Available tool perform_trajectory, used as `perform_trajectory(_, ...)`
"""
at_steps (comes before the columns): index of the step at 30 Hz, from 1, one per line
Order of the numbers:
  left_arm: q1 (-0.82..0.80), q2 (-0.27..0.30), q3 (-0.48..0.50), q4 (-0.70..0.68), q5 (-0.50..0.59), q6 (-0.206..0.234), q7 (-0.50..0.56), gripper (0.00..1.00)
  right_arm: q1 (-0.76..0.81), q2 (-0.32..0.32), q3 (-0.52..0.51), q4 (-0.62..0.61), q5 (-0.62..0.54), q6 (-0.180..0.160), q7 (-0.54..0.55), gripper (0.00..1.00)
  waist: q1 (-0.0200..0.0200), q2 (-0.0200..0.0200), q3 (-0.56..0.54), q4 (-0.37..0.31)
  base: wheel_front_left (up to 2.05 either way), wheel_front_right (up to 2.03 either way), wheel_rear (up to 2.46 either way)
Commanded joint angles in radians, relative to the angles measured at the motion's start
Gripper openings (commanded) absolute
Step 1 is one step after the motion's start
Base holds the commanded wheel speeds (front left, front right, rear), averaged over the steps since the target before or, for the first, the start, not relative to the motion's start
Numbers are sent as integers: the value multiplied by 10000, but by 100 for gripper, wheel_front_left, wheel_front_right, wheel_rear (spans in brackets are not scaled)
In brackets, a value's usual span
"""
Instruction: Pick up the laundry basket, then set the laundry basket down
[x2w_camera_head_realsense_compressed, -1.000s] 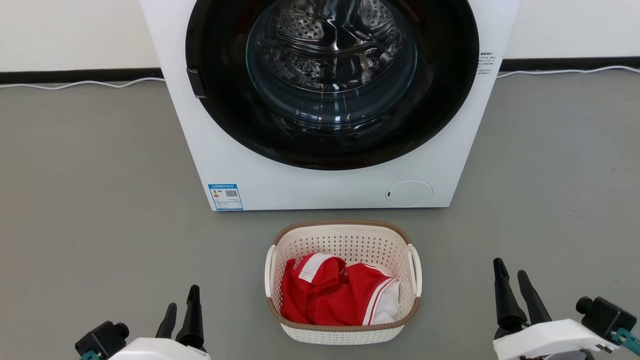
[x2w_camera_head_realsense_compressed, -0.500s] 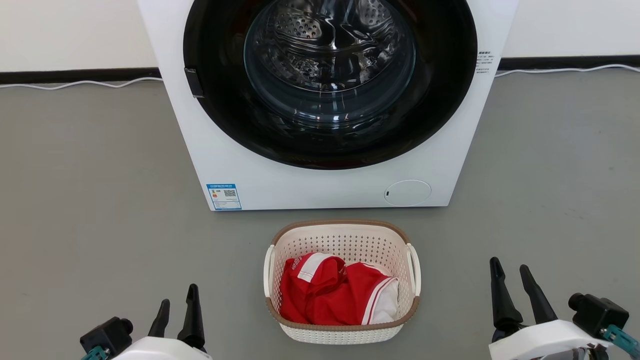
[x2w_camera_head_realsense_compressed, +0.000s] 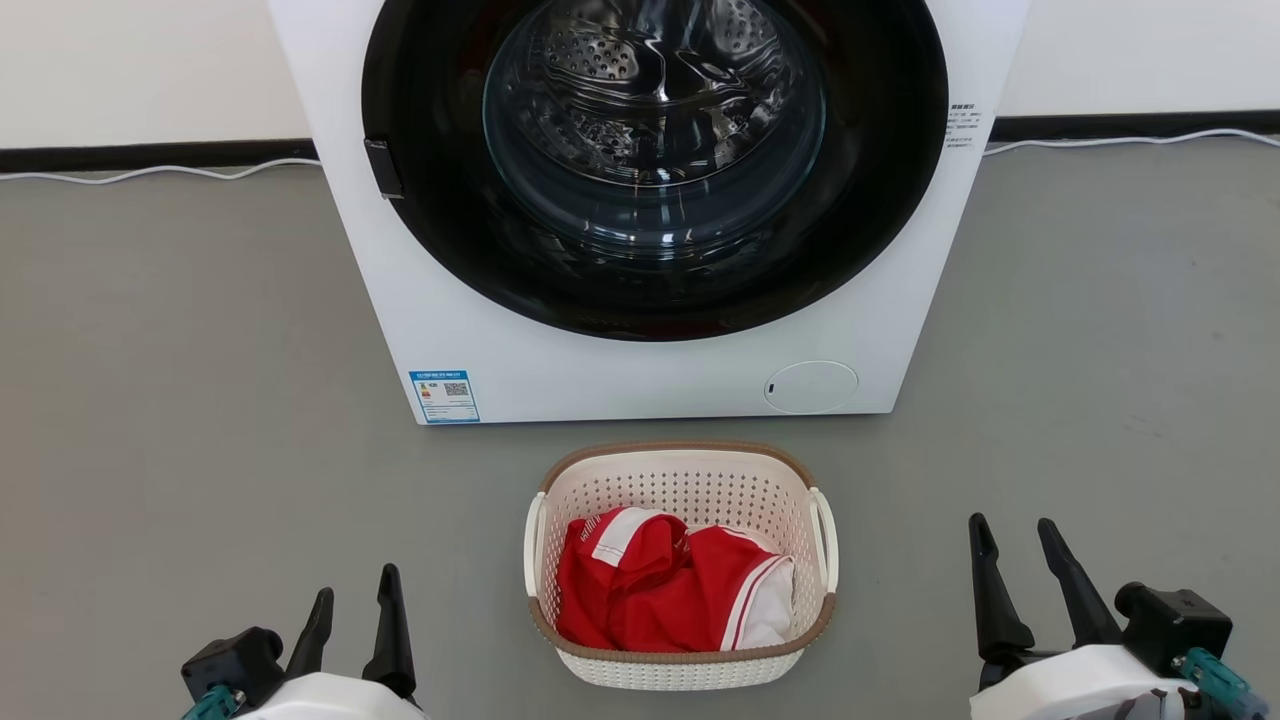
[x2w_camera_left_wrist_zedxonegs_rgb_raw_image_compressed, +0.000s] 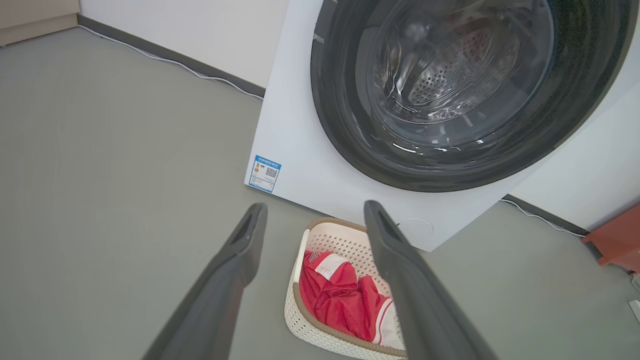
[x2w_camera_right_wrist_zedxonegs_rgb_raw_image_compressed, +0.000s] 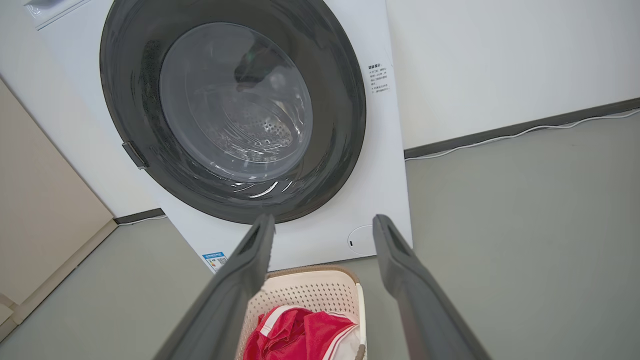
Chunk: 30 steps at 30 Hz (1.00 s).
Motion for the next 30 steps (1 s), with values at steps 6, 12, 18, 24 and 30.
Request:
perform_trajectory(6, -525, 107, 161, -267, 934, 185, -292, 100, -434, -153, 180, -312, -957, 63, -318, 100, -1, 0, 14, -33, 0, 0, 0)
perform_trajectory(12, -525, 117, 168, -257, 1664, 271, -468, 100, -442, -163, 117, -141, -1690, 67, -495, 100, -1, 0, 27, -62, 0, 0, 0)
perform_trajectory(18, -510, 127, 129, -251, 2343, 373, -644, 100, -449, -173, 21, 29, -2498, 71, -671, 100, -1, 0, 9, -72, 0, 0, 0)
perform_trajectory(24, -467, 136, 123, -237, 3033, 484, -819, 100, -451, -182, 5, 74, -3291, 75, -846, 100, -1, 0, -9, -98, 0, 0, 0)
perform_trajectory(30, -467, 137, 140, -237, 3058, 470, -828, 100, -456, -183, 6, 63, -3272, 75, -855, 100, -1, 0, 3, -96, 0, 0, 0)
